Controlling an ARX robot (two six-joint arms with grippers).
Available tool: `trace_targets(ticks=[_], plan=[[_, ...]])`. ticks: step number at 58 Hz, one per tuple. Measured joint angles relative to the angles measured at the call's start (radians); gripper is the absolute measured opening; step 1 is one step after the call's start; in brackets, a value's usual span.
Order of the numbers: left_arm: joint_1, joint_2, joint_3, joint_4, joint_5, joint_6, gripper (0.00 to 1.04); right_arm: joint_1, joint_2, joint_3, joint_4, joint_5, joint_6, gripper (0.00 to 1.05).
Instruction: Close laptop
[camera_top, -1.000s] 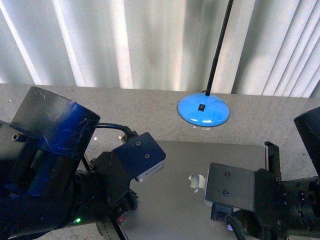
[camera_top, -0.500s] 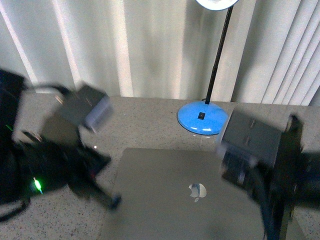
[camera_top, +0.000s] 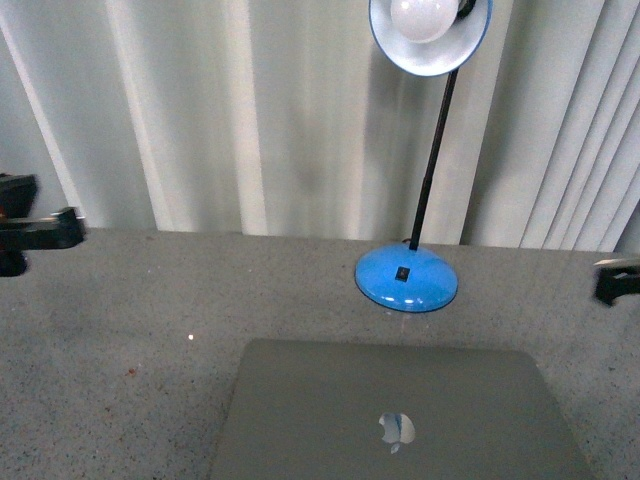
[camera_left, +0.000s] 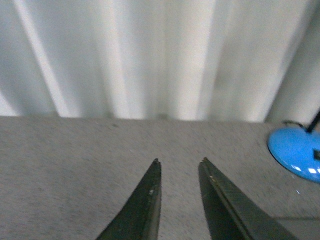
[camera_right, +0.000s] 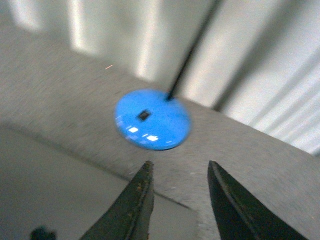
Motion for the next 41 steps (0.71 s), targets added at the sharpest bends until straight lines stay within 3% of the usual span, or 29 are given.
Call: trace_targets(ticks=[4, 34, 41], plan=[[0.022, -0.062, -0.055, 0.000, 0.018, 0.000, 0.03, -0.026, -0.079, -0.046, 0.008, -0.019, 0.038, 0.02], [0.147, -0.513, -0.305, -0.216, 0.158, 0.011, 0.04, -0.151, -0.530, -0.273, -0.236, -0.153, 0.076, 0.03], [0.205, -0.623, -0.332, -0.298, 0.206, 0.011, 0.04, -0.225, -0.649, -0.299, -0.329, -0.224, 0.077, 0.03]])
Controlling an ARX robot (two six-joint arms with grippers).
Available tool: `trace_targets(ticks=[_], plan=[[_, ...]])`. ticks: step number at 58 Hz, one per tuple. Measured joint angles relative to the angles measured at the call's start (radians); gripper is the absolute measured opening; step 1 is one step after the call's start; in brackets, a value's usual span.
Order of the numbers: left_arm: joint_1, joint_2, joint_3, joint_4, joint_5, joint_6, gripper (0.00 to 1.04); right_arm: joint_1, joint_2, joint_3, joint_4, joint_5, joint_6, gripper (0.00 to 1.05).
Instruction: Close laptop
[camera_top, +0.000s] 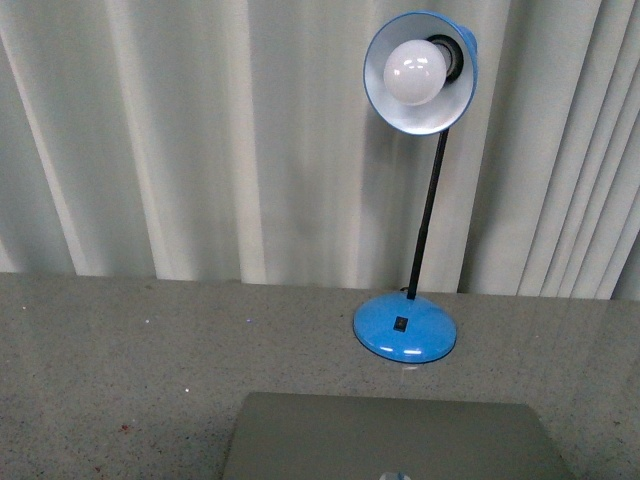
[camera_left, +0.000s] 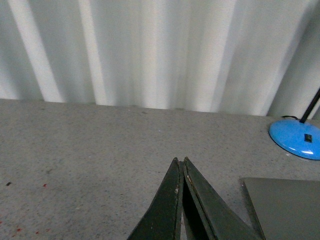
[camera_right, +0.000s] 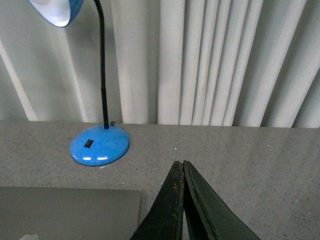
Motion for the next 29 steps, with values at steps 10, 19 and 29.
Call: trace_targets(ticks=[10, 19, 29], plan=[[0.004, -0.198, -0.018, -0.163, 0.006, 0.000, 0.04, -0.008, -0.186, -0.024, -0.158, -0.006, 0.001, 0.03], [0.004, -0.319, -0.019, -0.271, 0.006, 0.000, 0.04, -0.008, -0.303, -0.027, -0.262, -0.006, 0.001, 0.03], [0.004, -0.440, -0.019, -0.382, 0.006, 0.000, 0.04, -0.008, -0.418, -0.027, -0.368, -0.006, 0.001, 0.03]])
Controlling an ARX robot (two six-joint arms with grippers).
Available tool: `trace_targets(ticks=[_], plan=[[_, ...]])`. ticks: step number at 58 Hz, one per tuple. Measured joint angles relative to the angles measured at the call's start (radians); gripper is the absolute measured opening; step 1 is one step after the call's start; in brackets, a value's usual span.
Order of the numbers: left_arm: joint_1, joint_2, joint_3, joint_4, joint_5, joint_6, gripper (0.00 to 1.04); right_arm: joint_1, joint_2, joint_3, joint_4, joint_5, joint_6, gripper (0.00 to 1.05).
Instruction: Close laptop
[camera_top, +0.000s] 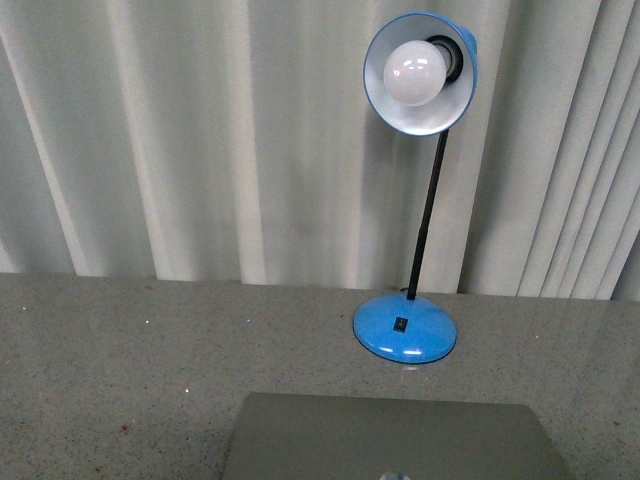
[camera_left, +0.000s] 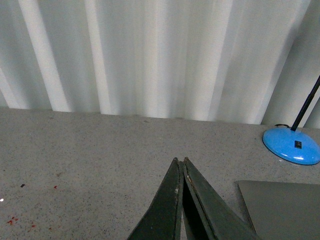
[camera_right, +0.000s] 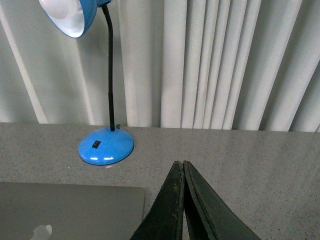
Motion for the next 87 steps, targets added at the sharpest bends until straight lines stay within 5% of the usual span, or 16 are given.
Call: trace_targets(ticks=[48, 54, 71, 87], plan=[[0.000, -0.308, 0.000, -0.302, 0.000, 0.000, 0.04, 0.000, -0.288, 0.000, -0.284, 0.000, 0.000, 0.03], [0.000, -0.386, 0.000, -0.400, -0.002, 0.000, 0.04, 0.000, -0.421, 0.000, -0.450, -0.002, 0.000, 0.03], [0.000, -0.492, 0.000, -0.493, 0.000, 0.001, 0.04, 0.000, -0.456, 0.000, -0.459, -0.002, 0.000, 0.03], [0.000, -0.493, 0.000, -0.493, 0.000, 0.001, 0.52, 0.000, -0.456, 0.000, -0.459, -0.002, 0.000, 0.51]])
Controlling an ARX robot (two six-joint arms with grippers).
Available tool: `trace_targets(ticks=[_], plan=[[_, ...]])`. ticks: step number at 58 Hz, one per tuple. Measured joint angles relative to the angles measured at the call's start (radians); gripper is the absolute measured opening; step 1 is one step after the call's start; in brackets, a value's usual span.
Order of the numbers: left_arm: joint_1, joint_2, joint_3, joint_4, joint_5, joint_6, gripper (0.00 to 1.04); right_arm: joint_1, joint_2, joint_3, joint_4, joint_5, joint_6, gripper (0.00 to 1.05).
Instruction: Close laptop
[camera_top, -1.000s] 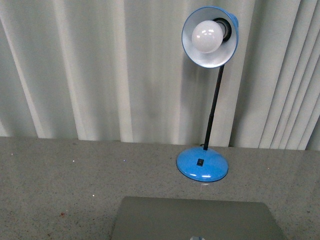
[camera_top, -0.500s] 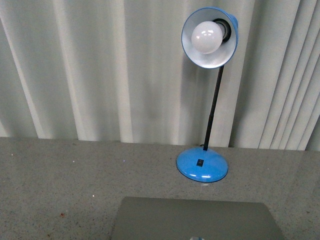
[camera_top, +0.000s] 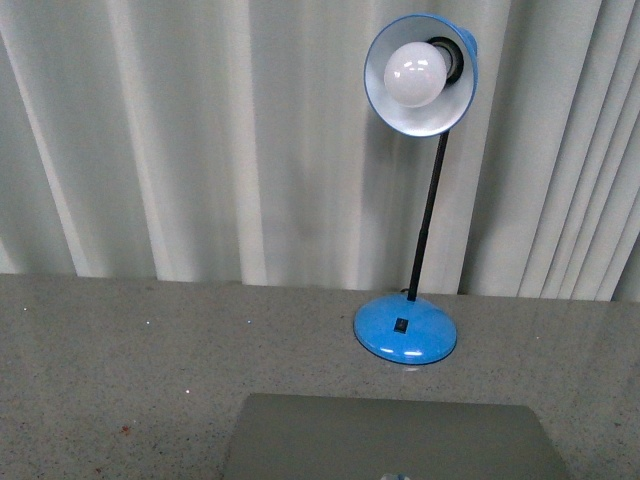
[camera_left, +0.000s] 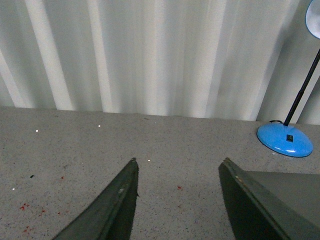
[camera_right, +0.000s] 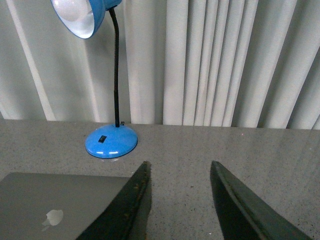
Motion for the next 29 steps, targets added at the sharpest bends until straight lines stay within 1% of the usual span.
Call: trace_targets(ticks=[4, 8, 11, 12, 15, 17, 20, 29], plan=[[0.000, 0.000, 0.000, 0.000, 0.000, 0.000, 0.66, 0.000, 0.000, 0.000, 0.000, 0.000, 0.000, 0.64], [0.000, 0.000, 0.000, 0.000, 0.000, 0.000, 0.77, 0.000, 0.000, 0.000, 0.000, 0.000, 0.000, 0.76], [0.000, 0.000, 0.000, 0.000, 0.000, 0.000, 0.88, 0.000, 0.000, 0.000, 0.000, 0.000, 0.000, 0.85], [0.000, 0.000, 0.000, 0.000, 0.000, 0.000, 0.89, 0.000, 0.000, 0.000, 0.000, 0.000, 0.000, 0.88], [0.000, 0.000, 0.000, 0.000, 0.000, 0.002, 0.99, 0.000, 0.000, 0.000, 0.000, 0.000, 0.000, 0.97], [0.000, 0.000, 0.000, 0.000, 0.000, 0.002, 0.99, 0.000, 0.000, 0.000, 0.000, 0.000, 0.001, 0.99], [0.000, 0.000, 0.000, 0.000, 0.000, 0.002, 0.97, 0.000, 0.000, 0.000, 0.000, 0.000, 0.000, 0.97], [0.000, 0.000, 0.000, 0.000, 0.000, 0.002, 0.98, 0.000, 0.000, 0.000, 0.000, 0.000, 0.001, 0.97]])
